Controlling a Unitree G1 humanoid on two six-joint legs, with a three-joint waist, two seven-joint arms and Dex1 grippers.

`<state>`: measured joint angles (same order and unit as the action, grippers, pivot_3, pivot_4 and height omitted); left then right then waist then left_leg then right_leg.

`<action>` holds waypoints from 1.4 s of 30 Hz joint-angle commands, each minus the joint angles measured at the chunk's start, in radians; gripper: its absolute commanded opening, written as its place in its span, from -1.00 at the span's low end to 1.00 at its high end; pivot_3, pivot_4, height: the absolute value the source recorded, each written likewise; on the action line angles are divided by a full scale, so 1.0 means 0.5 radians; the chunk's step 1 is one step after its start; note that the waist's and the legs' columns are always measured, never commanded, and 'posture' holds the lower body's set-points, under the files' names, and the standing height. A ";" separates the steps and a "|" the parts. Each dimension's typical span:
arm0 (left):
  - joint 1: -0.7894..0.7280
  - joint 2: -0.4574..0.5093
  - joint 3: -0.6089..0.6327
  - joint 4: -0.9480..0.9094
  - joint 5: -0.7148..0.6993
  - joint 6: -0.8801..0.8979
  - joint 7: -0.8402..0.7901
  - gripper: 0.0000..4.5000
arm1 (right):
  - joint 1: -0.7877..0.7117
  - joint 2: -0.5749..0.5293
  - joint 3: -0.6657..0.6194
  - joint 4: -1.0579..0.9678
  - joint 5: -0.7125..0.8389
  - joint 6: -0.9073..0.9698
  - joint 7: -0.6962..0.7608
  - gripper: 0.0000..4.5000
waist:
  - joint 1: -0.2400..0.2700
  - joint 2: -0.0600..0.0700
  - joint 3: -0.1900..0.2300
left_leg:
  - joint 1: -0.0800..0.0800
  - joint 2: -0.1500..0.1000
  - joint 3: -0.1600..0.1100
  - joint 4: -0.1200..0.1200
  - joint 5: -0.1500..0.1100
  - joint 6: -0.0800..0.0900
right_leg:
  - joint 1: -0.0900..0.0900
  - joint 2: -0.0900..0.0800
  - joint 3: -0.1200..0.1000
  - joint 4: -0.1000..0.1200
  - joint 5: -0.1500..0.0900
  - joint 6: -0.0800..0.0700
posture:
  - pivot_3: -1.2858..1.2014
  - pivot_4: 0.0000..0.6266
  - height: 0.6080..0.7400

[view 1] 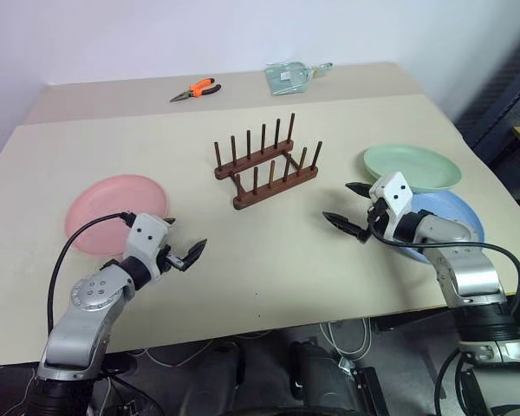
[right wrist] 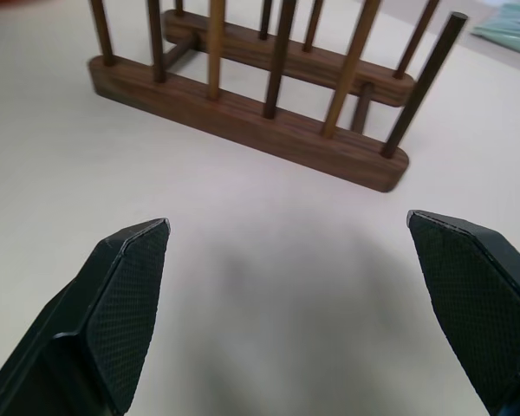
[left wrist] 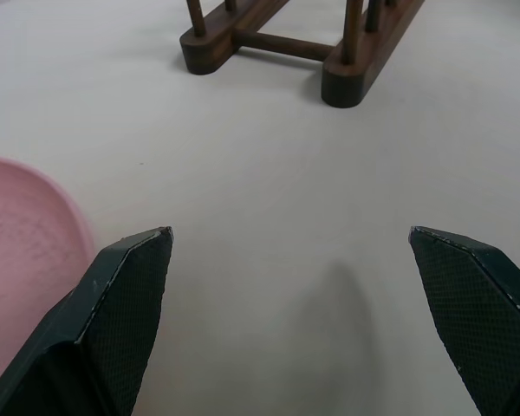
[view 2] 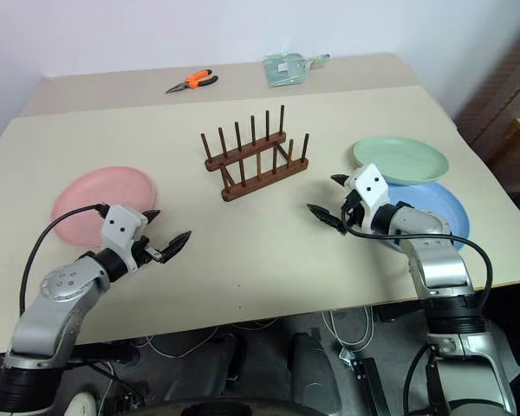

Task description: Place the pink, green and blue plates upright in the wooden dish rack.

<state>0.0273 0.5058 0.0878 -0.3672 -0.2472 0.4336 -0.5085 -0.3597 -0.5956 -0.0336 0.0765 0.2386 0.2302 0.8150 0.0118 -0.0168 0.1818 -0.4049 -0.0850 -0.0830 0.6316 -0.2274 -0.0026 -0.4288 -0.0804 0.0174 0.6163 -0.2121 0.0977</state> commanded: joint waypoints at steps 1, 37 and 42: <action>-0.019 -0.018 -0.027 -0.047 0.036 -0.027 0.034 0.99 | -0.092 0.036 0.011 0.045 -0.022 -0.084 -0.012 1.00 | -0.001 0.000 0.000 | 0.000 0.000 0.000 0.000 0.000 0.000 | 0.000 0.000 0.000 0.000 0.000 0.000 | 0.03 -0.52 1.00; -1.222 -0.409 -0.636 1.645 0.322 -0.742 -0.783 -0.66 | 0.532 0.138 0.163 -0.764 -0.246 0.115 -0.390 1.00 | 0.000 0.002 -0.005 | 0.002 -0.006 -0.004 0.002 0.000 0.001 | 0.003 0.001 -0.003 0.004 0.003 0.007 | 0.03 -0.52 1.00; -0.991 -0.174 -0.680 1.180 0.214 -0.699 -1.160 -0.66 | 0.657 -0.066 -0.032 -0.777 -0.148 0.131 -0.261 1.00 | 0.000 0.002 -0.005 | 0.001 -0.006 -0.003 0.001 -0.002 0.003 | 0.002 -0.001 -0.002 0.001 0.003 0.006 | 0.03 -0.52 1.00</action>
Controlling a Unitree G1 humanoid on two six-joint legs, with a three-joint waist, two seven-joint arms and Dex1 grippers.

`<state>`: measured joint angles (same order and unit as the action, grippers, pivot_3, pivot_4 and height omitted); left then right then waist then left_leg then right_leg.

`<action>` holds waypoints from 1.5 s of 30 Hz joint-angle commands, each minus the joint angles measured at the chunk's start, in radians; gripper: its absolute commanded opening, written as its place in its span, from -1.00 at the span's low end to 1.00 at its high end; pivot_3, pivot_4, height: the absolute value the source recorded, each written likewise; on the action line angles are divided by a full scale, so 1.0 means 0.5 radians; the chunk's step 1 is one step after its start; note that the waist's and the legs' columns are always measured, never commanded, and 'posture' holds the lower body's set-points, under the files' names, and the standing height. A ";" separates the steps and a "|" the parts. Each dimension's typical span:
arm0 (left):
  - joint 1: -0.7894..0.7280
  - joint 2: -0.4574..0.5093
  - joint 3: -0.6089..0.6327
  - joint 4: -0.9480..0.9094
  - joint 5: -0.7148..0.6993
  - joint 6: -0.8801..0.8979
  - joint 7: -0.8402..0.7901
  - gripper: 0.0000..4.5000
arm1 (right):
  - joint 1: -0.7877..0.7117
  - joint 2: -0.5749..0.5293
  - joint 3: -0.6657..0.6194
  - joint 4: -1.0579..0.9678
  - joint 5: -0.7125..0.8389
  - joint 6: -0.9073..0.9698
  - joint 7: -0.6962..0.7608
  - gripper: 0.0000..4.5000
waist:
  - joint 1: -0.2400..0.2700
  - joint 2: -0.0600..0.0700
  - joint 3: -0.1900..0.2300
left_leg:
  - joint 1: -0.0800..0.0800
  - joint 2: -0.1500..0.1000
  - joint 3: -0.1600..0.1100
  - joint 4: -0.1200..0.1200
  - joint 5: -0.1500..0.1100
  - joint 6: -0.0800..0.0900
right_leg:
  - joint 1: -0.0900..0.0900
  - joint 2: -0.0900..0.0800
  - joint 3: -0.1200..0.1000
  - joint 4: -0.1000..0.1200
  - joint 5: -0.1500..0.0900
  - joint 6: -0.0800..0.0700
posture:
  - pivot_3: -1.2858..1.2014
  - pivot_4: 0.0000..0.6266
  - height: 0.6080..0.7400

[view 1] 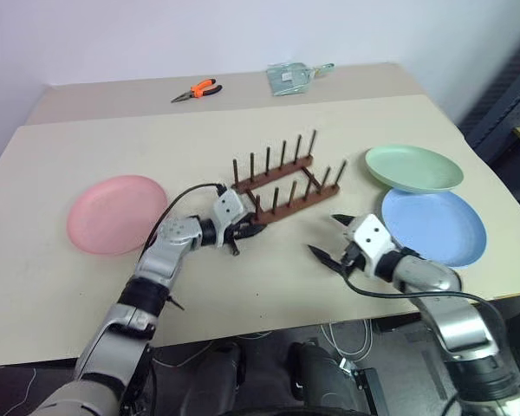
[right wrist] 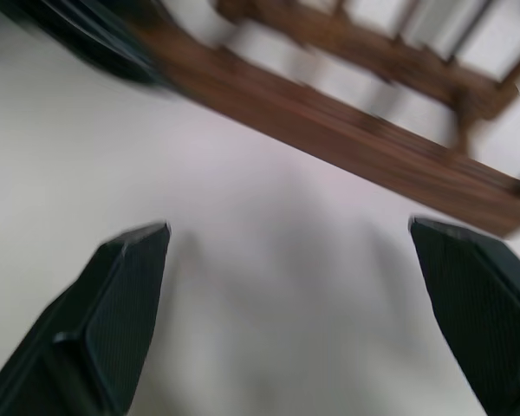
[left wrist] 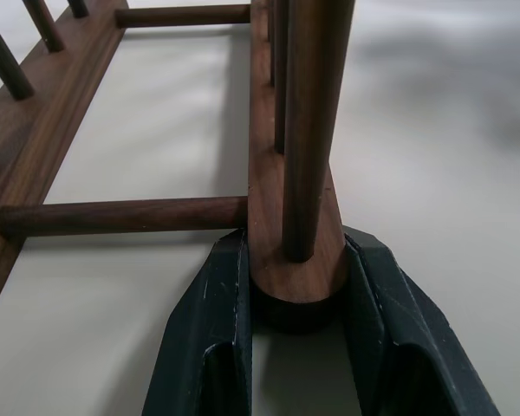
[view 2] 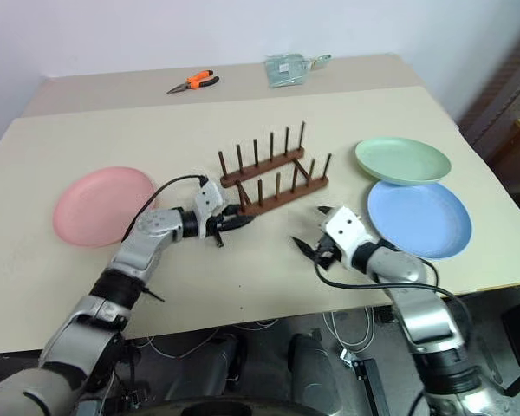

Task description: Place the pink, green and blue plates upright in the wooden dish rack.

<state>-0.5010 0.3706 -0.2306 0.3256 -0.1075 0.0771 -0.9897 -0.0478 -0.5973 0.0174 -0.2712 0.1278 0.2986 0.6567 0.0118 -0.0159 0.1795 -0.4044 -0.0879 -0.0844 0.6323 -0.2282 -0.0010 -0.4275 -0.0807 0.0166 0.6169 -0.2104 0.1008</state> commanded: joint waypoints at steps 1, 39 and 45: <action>0.085 0.135 -0.046 -0.239 -0.071 0.048 -0.234 -0.66 | 0.047 -0.088 -0.164 -0.086 0.089 -0.002 0.066 1.00 | 0.000 0.000 0.000 | 0.000 0.000 0.000 0.000 0.000 0.000 | 0.000 -0.001 0.000 0.000 0.000 0.000 | 0.03 -0.52 1.00; 0.331 -0.299 0.193 -0.489 0.052 0.757 1.256 -0.86 | -0.684 0.328 0.232 0.808 -0.383 -0.224 -0.344 -0.93 | -0.018 0.012 -0.010 | 0.031 0.003 0.003 -0.004 -0.001 0.001 | 0.029 0.005 0.002 -0.004 -0.003 0.002 | 0.03 -0.52 1.00; 0.499 -0.154 0.387 -0.887 -0.068 0.823 1.195 -0.28 | -0.605 0.194 0.233 0.369 -0.153 -0.155 0.056 0.13 | -0.052 0.013 -0.009 | 0.030 0.003 0.003 -0.005 -0.001 0.001 | 0.028 0.004 0.002 -0.003 -0.003 0.002 | 0.03 -0.52 1.00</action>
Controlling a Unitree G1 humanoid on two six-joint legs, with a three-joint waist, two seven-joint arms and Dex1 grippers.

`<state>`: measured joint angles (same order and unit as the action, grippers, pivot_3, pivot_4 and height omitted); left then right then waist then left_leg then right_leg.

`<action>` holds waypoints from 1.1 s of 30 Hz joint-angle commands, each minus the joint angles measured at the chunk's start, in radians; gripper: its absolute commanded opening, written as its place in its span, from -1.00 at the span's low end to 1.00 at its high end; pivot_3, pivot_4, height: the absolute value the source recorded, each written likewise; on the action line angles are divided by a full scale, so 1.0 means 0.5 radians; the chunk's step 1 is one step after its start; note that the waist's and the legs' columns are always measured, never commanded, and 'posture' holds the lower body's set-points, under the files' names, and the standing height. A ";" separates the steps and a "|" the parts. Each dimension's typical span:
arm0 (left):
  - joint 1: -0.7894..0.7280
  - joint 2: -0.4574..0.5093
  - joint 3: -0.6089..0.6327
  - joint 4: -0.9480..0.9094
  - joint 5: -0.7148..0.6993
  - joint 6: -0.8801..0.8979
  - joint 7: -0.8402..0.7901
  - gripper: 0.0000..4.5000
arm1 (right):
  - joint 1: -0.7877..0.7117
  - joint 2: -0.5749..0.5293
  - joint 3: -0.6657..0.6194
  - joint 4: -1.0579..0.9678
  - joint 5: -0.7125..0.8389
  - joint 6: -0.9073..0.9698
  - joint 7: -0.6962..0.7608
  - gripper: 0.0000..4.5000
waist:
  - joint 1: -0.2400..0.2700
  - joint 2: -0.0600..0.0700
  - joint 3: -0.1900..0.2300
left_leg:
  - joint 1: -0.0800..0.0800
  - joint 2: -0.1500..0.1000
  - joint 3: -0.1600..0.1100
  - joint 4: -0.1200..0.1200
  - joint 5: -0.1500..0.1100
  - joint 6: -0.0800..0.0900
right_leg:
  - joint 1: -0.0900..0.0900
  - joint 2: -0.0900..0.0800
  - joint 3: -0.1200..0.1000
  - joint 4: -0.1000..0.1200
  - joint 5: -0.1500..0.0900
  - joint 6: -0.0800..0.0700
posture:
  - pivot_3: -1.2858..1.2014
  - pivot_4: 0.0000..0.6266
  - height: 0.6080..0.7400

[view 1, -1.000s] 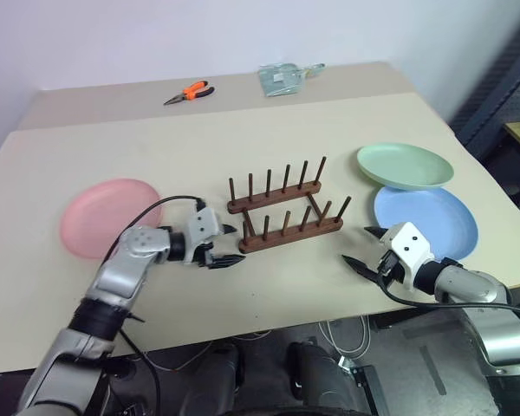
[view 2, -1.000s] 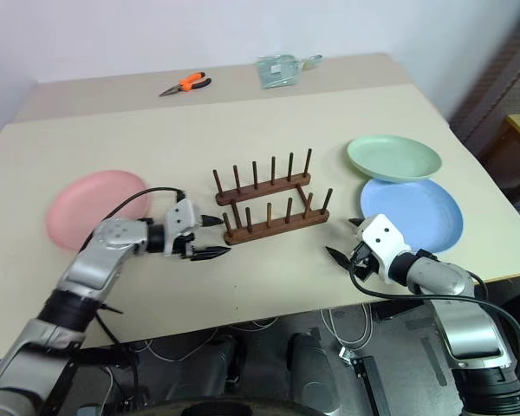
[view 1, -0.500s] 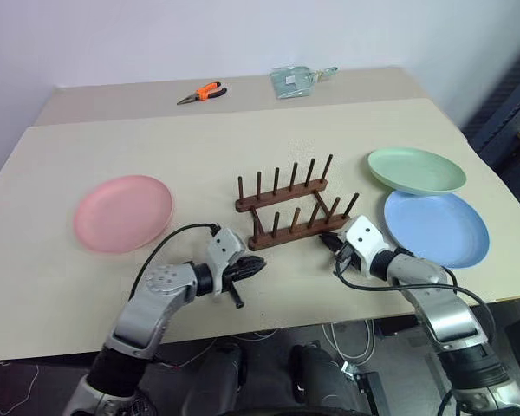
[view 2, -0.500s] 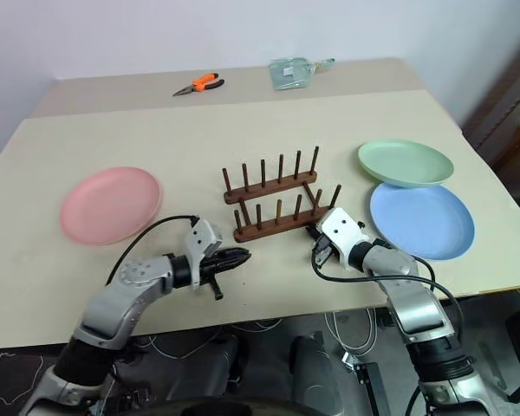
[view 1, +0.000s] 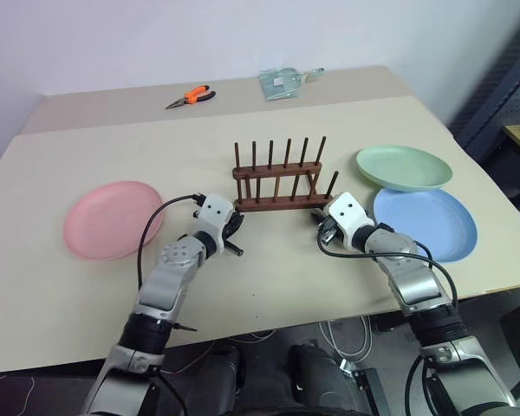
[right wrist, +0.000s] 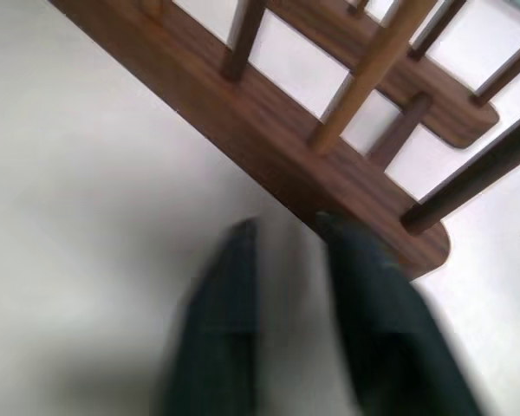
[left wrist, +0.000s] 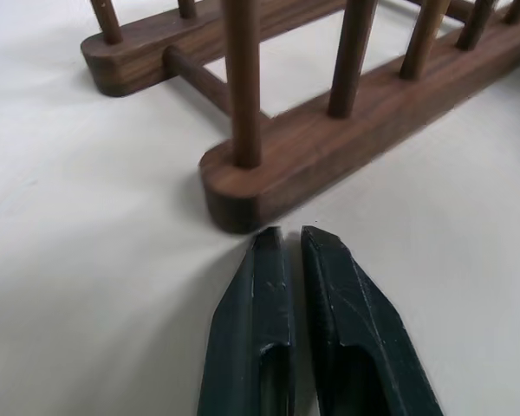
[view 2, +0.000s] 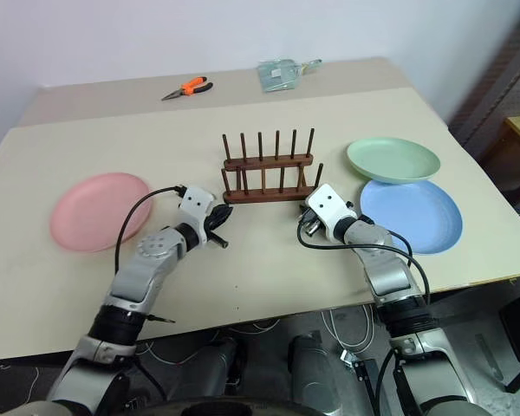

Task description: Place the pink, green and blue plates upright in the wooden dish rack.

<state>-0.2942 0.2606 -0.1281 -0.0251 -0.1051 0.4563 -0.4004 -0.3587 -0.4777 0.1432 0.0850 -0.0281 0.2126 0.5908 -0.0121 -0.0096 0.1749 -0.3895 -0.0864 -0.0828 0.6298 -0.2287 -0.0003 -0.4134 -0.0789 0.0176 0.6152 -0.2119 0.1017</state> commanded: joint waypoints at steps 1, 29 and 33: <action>0.090 0.085 0.284 -0.252 -0.089 0.079 0.072 -0.05 | 0.027 -0.056 -0.008 -0.459 0.223 0.047 0.256 0.34 | -0.009 0.000 0.001 | -0.001 0.000 0.000 -0.001 0.000 0.000 | -0.001 0.000 0.001 0.000 0.000 0.000 | 0.03 -0.52 1.00; -0.435 -0.345 2.174 -0.496 -0.582 1.351 1.411 -0.89 | -0.174 0.063 0.177 -0.546 0.255 0.007 0.387 1.00 | 0.046 -0.020 0.005 | -0.005 -0.004 -0.004 0.002 -0.005 -0.005 | -0.004 -0.003 -0.004 0.001 -0.002 0.005 | 0.03 -0.52 1.00; -0.440 -0.148 1.828 -0.545 -0.503 0.971 1.202 -0.98 | -0.239 0.041 0.147 -0.625 0.260 0.016 0.384 1.00 | 0.046 -0.024 0.007 | -0.005 -0.004 -0.004 0.002 -0.005 -0.006 | -0.003 -0.002 -0.004 0.000 -0.002 0.005 | 0.03 -0.52 1.00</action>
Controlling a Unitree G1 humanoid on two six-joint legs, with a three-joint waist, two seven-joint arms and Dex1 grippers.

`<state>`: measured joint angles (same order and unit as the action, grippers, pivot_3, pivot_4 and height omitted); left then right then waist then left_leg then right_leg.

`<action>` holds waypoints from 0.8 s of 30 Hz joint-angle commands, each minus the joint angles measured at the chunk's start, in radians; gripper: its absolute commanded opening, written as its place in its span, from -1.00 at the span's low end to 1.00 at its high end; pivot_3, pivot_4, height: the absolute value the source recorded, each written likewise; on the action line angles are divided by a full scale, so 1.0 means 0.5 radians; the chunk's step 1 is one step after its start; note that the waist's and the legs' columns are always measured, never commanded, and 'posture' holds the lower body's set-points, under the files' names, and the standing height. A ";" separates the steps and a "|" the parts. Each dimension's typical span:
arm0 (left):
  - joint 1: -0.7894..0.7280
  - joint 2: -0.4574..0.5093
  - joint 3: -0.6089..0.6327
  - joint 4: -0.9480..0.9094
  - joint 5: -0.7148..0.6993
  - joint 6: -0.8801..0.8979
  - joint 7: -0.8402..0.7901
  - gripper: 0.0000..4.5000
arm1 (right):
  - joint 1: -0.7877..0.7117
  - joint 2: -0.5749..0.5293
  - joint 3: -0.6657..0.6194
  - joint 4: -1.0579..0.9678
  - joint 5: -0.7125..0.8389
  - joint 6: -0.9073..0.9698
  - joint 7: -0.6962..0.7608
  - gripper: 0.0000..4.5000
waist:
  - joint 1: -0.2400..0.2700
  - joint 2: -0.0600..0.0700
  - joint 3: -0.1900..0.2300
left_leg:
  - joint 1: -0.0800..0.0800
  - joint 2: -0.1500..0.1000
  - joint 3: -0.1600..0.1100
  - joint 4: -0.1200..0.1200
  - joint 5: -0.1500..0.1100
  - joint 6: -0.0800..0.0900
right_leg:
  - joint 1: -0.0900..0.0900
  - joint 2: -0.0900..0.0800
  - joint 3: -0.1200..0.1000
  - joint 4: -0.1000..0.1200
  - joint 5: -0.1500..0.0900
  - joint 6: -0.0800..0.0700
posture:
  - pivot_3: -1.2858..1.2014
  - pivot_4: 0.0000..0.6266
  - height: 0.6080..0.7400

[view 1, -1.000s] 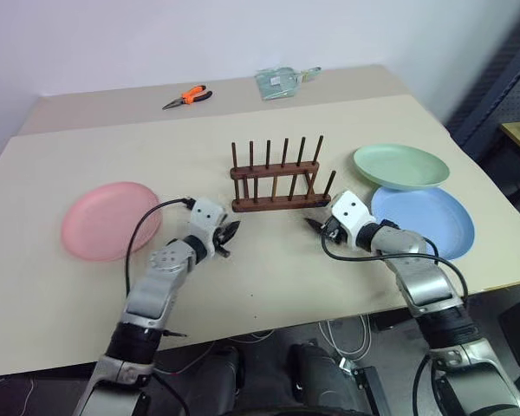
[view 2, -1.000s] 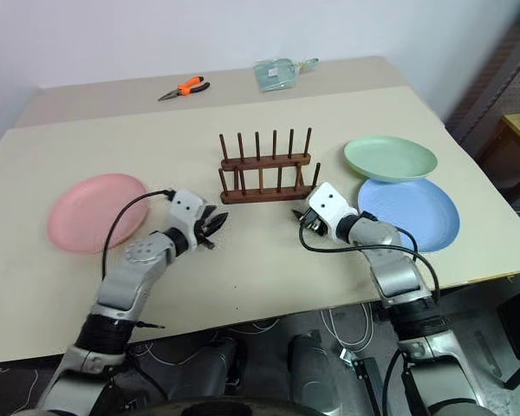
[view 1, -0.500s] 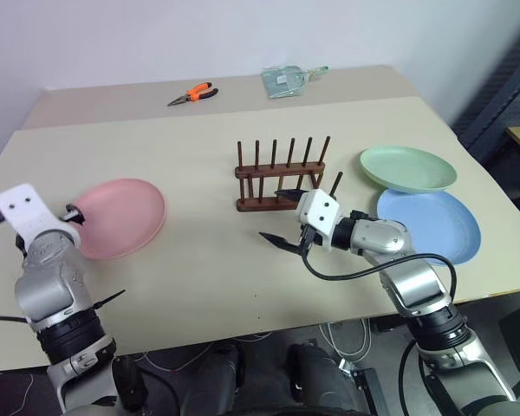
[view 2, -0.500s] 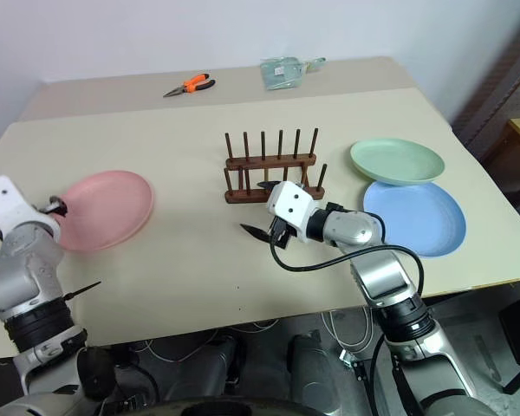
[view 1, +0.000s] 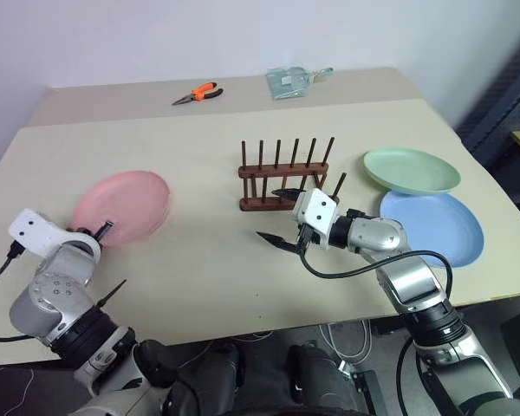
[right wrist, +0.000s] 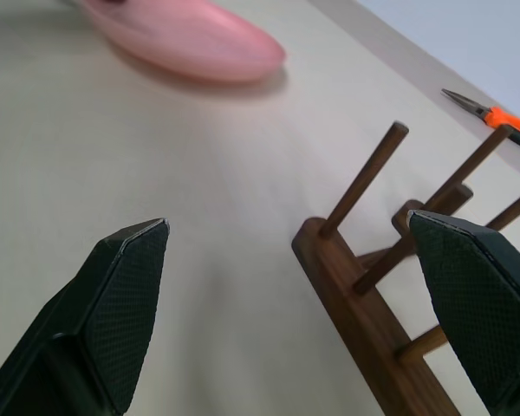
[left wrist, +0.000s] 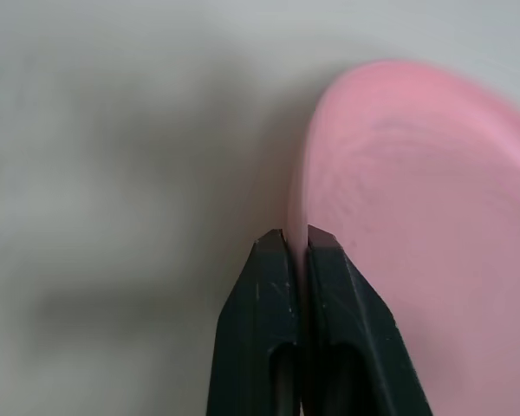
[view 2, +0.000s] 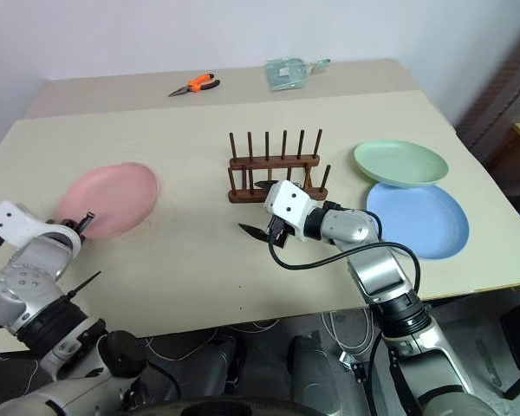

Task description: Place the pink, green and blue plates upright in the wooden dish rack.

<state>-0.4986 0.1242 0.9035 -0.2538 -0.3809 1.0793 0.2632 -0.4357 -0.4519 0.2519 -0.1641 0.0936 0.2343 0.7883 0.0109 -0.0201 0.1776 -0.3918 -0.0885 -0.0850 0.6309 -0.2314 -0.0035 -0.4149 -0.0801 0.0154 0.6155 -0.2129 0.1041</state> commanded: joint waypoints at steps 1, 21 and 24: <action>-0.070 0.180 -0.352 -0.120 0.071 -0.396 -0.192 -0.98 | -0.126 -0.014 -0.062 -0.139 -0.026 -0.080 -0.026 1.00 | 0.000 -0.006 0.003 | 0.000 0.000 0.000 0.000 0.000 0.000 | 0.000 0.000 0.000 0.000 0.000 0.000 | 0.03 -0.52 1.00; -0.754 0.084 -1.333 -0.343 -0.074 -0.137 -0.384 -1.00 | -0.840 0.008 0.312 0.695 -1.264 -0.981 -0.679 0.42 | -0.054 -0.008 0.005 | -0.009 0.000 0.005 -0.007 0.011 -0.011 | -0.018 0.001 0.008 0.005 0.000 0.000 | 0.03 -0.52 1.00; -0.744 0.000 -1.252 -0.371 -0.162 -0.101 -0.368 -0.85 | -0.815 -0.008 0.295 0.711 -1.329 -0.977 -0.734 -0.27 | -0.050 -0.008 0.005 | -0.010 0.000 0.005 -0.006 0.012 -0.012 | -0.020 0.002 0.008 0.007 0.000 -0.001 | 0.03 -0.52 1.00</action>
<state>-0.8583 0.1336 0.2521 -0.3693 -0.4169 1.0364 0.0818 -0.8289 -0.4508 0.4187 0.1974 -0.5537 -0.2541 0.4398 -0.0142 -0.0241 0.1803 -0.3970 -0.0886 -0.0824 0.6281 -0.2256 -0.0095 -0.4249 -0.0791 0.0195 0.6189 -0.2128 0.1038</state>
